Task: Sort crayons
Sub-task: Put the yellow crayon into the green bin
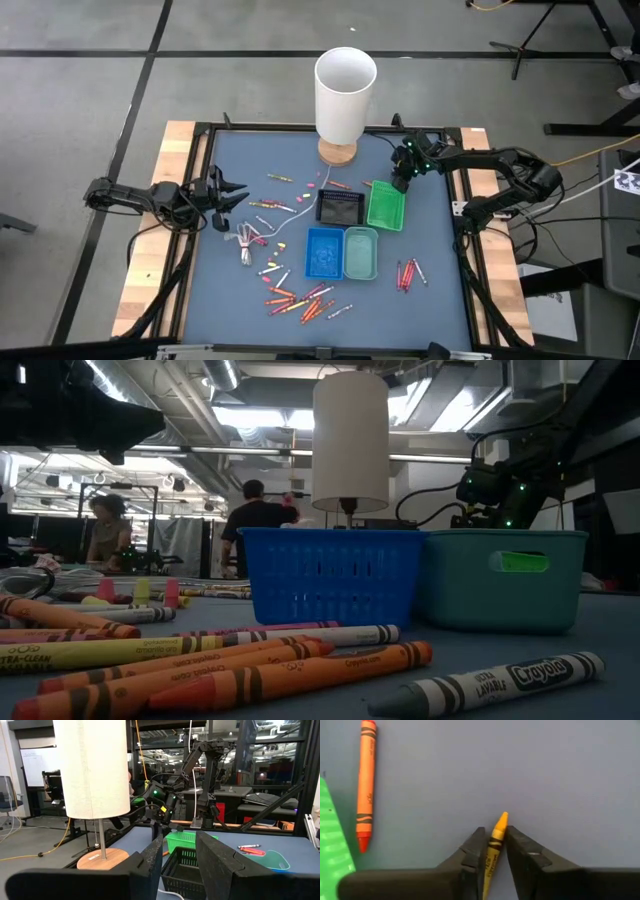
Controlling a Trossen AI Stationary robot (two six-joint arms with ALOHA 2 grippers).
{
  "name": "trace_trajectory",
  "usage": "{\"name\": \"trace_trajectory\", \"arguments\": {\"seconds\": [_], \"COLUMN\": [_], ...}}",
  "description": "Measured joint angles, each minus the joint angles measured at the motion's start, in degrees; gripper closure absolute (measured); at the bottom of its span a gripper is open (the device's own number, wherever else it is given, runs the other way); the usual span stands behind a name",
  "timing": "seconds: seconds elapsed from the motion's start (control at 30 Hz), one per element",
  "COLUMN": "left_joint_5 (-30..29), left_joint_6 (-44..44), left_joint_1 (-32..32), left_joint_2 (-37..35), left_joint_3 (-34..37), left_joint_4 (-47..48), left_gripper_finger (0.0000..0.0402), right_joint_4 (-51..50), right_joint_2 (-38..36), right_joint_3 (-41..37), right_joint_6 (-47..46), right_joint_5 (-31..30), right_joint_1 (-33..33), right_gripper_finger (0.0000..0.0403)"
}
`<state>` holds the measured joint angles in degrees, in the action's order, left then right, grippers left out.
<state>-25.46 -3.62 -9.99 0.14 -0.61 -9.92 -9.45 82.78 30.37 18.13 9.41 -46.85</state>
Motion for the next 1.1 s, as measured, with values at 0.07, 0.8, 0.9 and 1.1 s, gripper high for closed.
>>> {"name": "trace_trajectory", "arguments": {"seconds": [0.07,0.8,0.9,1.1], "left_joint_5": [0.01,0.0,0.01,-0.01], "left_joint_6": [0.01,0.01,0.0,0.0], "left_joint_1": [-0.01,0.01,0.01,-0.01], "left_joint_2": [0.0,0.0,0.0,0.0], "left_joint_3": [-0.01,0.0,-0.01,-0.01], "left_joint_4": [0.01,0.0,-0.01,-0.01], "left_gripper_finger": [0.0299,0.0299,0.0299,0.0299], "right_joint_4": [-0.02,-4.27,-7.9,-18.98], "right_joint_2": [0.02,-2.62,-3.18,-3.45], "right_joint_3": [0.01,1.97,4.76,11.98], "right_joint_6": [-0.02,-0.06,-0.04,-0.02], "right_joint_5": [-0.1,-3.56,-6.28,-6.28], "right_joint_1": [-0.01,-0.08,-0.09,-0.07], "right_gripper_finger": [0.0347,0.0388,0.0386,0.0383]}}
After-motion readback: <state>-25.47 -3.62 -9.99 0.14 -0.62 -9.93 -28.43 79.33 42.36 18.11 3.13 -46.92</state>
